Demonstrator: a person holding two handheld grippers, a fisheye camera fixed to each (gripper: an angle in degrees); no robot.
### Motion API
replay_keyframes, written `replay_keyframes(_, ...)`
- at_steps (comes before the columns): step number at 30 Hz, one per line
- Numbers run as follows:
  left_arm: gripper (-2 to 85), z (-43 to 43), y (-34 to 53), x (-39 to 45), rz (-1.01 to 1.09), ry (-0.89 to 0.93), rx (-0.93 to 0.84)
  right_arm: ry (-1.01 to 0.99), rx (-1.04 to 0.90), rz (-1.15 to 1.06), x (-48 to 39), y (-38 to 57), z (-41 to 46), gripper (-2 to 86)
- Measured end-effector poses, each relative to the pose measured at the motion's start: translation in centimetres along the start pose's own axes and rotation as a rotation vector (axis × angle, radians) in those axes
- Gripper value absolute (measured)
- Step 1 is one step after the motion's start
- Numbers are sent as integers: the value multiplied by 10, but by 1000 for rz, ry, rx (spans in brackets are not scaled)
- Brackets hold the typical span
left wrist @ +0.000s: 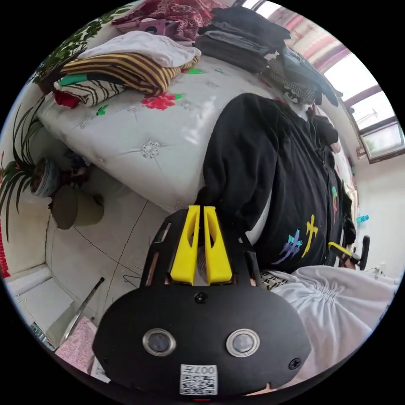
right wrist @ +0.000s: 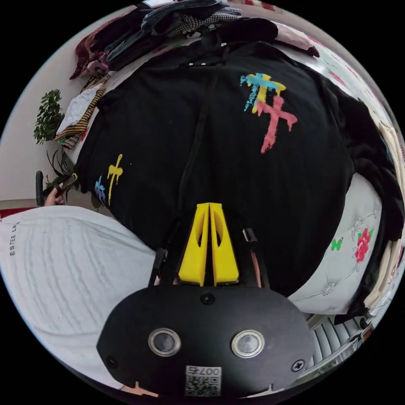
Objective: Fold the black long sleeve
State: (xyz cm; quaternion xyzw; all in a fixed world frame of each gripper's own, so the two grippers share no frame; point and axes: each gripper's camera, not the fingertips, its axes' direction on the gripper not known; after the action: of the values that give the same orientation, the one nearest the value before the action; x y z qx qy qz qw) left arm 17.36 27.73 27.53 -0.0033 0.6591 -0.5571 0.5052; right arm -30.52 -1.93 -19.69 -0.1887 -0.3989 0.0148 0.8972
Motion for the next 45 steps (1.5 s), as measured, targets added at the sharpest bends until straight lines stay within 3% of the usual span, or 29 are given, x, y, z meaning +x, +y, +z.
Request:
replay_keyframes(3, -8, -64, -23, -49, -130, 129, 185, -56, -47, 87, 10, 3, 0, -3)
replay_keyframes(8, -9, -228, -68, -91, -98, 165, 590, -9, 52, 33, -9, 16, -21, -3)
replay_keyframes(12, -9, -252, -102, -132, -275, 121, 601, -51, 67, 34, -21, 23, -17, -2)
replay_keyframes(15, -9, -244, -127, -136, -324, 290, 614, -65, 75, 30, -30, 30, -14, -2)
replay_keyframes(18, -9, -254, -155, -81, -216, 313, 613, -76, 102, 30, -34, 38, -19, -2)
replay_keyframes(24, -8, -296, -156, 138, 295, 568, 671, -97, 195, 116, -18, 61, -37, -2)
replay_keyframes(27, -4, -292, -116, 278, 636, 732, 606, -81, 247, 168, -9, 76, -44, -3)
replay_keyframes(30, 15, -239, -49, 409, 975, 871, 393, -61, 295, 240, 2, 93, -47, -2)
replay_keyframes(34, 80, -110, 33, 485, 1096, 660, 68, -102, 341, 341, 22, 118, -50, 0)
replay_keyframes(38, 91, -16, 56, 453, 969, 382, -104, -104, 360, 342, 33, 130, -53, 13)
replay_keyframes(45, 87, 45, 19, 432, 891, 34, -98, -124, 307, 301, 35, 91, -43, 54)
